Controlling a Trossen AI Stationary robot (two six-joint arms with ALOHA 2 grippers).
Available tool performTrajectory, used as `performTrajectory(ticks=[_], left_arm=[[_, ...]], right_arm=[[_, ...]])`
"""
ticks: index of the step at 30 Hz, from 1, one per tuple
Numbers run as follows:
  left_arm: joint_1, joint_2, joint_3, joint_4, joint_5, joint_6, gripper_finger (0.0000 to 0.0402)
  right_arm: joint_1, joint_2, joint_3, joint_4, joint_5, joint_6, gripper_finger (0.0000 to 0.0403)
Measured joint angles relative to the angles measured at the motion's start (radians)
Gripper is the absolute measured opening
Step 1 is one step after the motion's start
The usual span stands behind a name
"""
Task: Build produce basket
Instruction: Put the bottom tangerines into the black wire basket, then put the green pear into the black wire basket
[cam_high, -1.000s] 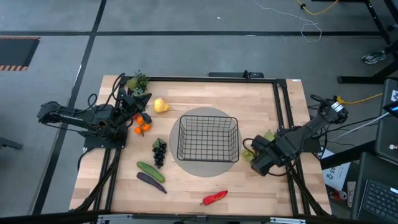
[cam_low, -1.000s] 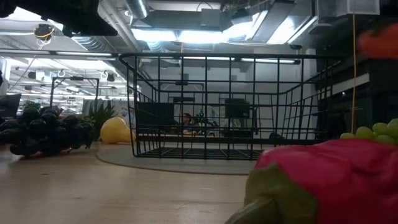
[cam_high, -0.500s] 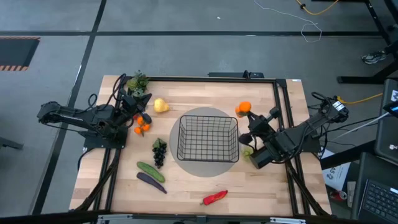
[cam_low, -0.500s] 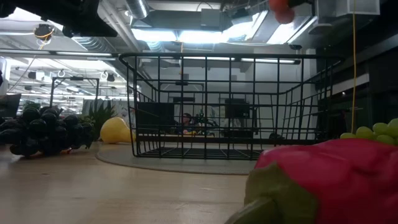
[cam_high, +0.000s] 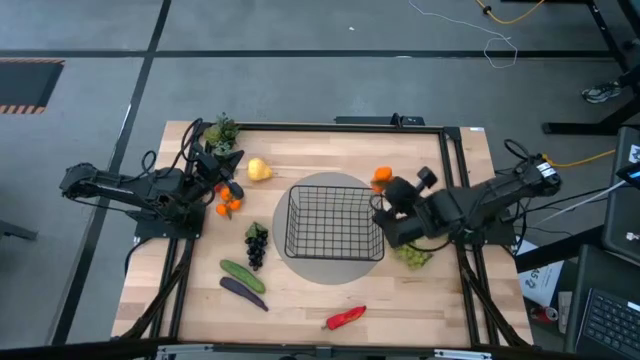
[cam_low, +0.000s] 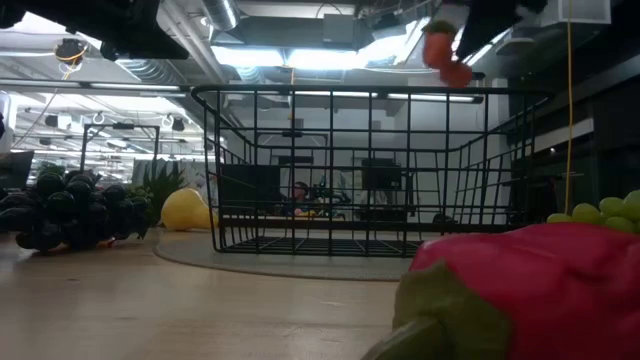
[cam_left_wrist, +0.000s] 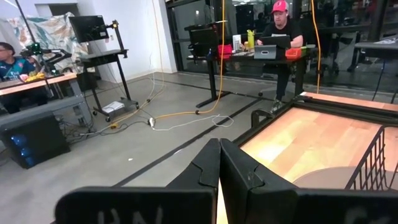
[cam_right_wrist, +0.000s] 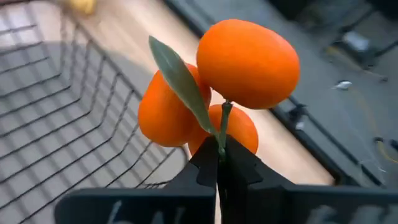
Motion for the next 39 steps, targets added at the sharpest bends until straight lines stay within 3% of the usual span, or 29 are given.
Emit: performTrajectory(ticks=[3,8,10,13,20,30,39], left_arm=[[0.000,0.000,0.000,0.000,0.000,0.000,0.0000],[0.000,0.000,0.000,0.000,0.000,-0.001,0.0000],[0.000,0.000,0.000,0.000,0.000,-0.001,0.0000],[0.000,0.000,0.000,-0.002,0.000,-0.002,0.0000],[0.000,0.000,0.000,-0.037,0.000,-0.034,0.0000],[0.000,0.000,0.000,-0.052,0.008,-0.074,0.0000],[0.000,0.000,0.000,-0.051,0.008,-0.074,0.0000]], right_arm=[[-0.063,0.001,0.000,0.187,-0.122,-0.251,0.0002],[-0.183,0.001,0.000,0.561,-0.470,-0.682,0.0002],[-0.223,0.001,0.000,0.670,-0.594,-0.792,0.0002],[-0.272,0.001,0.000,0.765,-0.693,-0.899,0.0004],[-0.345,0.001,0.001,0.787,-0.709,-0.944,0.0006],[-0.355,0.001,0.001,0.811,-0.712,-0.945,0.0010],[-0.342,0.001,0.001,0.824,-0.718,-0.942,0.0104]])
